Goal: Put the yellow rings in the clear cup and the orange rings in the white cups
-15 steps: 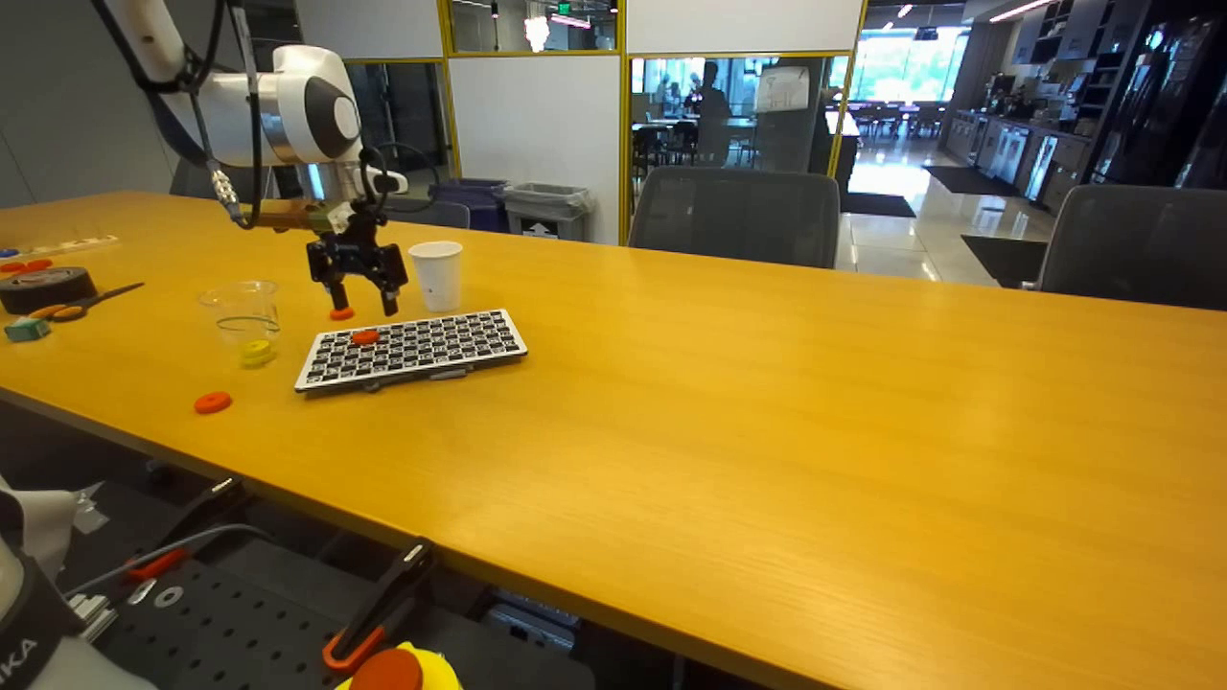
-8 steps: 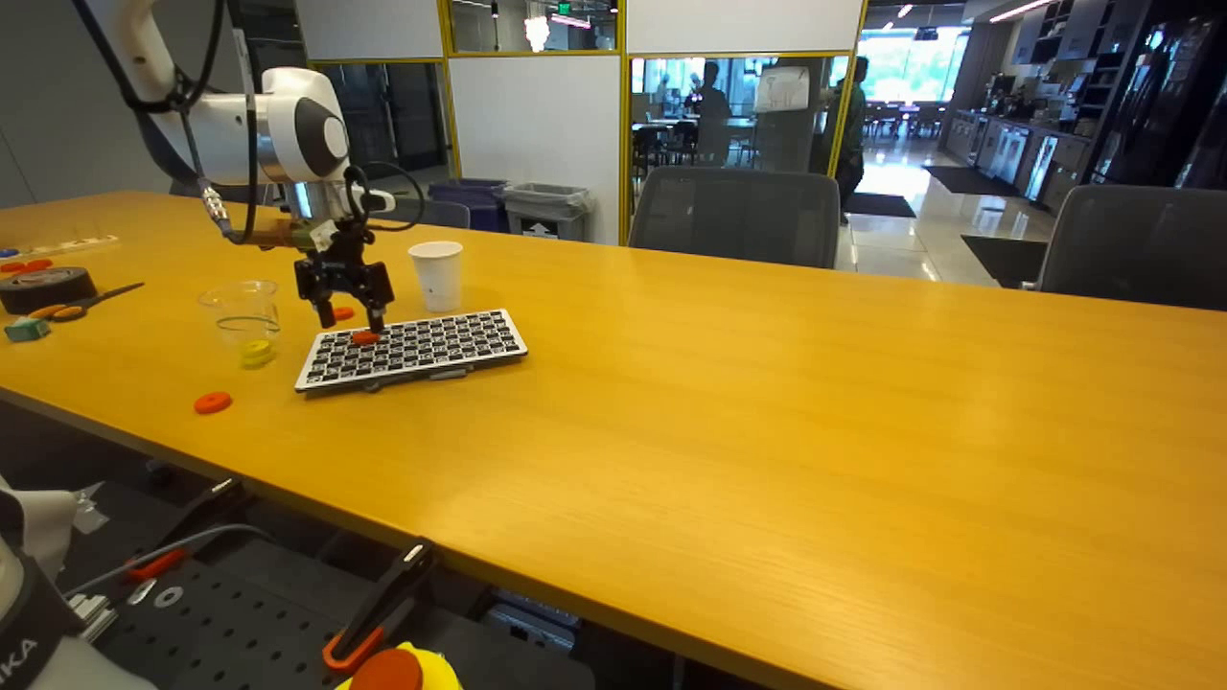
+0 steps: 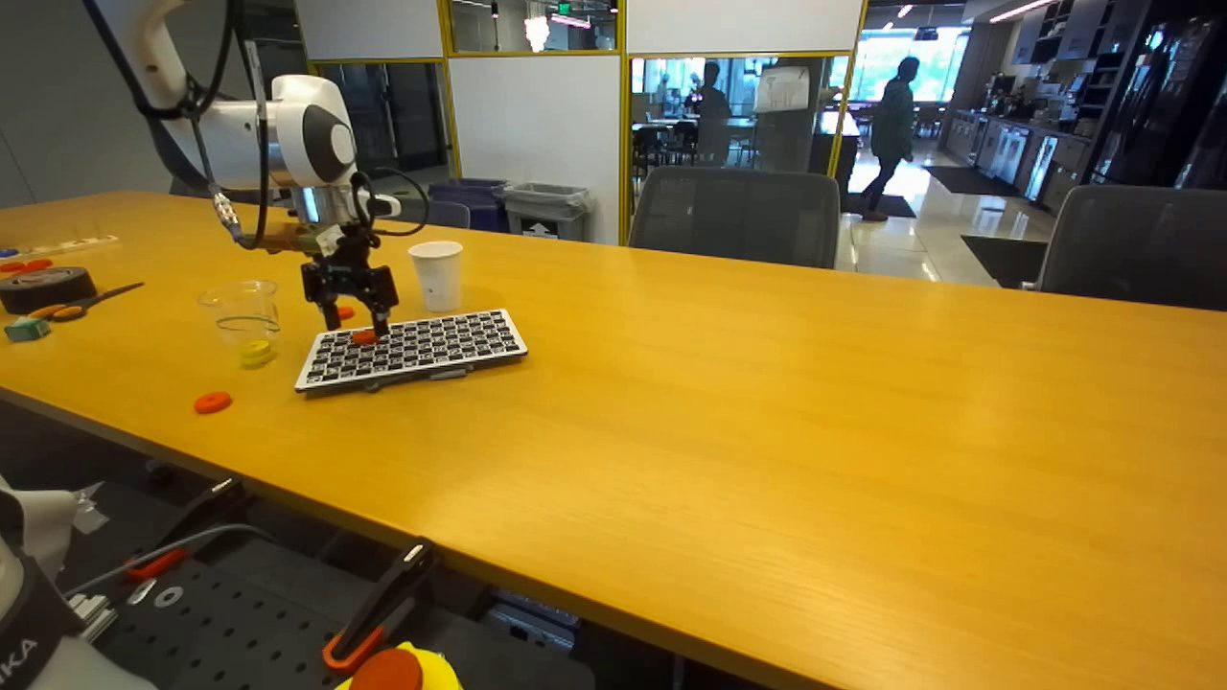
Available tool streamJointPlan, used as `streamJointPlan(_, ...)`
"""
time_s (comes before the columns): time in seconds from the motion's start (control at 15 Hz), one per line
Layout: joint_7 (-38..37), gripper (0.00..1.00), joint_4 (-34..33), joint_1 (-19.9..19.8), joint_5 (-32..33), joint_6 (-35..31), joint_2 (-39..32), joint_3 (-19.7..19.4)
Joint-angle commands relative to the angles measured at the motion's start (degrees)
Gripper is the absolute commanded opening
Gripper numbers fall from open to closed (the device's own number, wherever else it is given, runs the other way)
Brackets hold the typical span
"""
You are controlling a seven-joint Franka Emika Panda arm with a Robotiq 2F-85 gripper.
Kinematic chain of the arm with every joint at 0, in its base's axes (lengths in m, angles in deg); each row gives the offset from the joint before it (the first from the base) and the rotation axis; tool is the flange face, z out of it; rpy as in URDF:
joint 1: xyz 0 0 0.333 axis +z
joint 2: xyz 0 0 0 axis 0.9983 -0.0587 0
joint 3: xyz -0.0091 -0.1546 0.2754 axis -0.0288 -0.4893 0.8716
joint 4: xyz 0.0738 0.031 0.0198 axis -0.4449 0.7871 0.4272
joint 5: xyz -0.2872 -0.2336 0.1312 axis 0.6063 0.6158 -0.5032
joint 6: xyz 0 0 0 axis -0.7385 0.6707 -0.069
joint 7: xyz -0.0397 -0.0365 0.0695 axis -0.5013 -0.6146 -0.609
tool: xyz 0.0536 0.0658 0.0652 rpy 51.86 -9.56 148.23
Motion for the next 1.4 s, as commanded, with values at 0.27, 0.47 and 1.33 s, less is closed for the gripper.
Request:
streamJointPlan(0.27,0.72,1.0,-1.97,0.69,-2.08,-0.52,-1.75,-0.63)
streamJointPlan(0.47,0.88,1.0,-2.03,0.57,-2.54,-0.59,-2.0,-0.6)
streamJointPlan(1.33,0.96,0.23,-3.94,-0.31,-2.9,0.05,-0.15,-1.85)
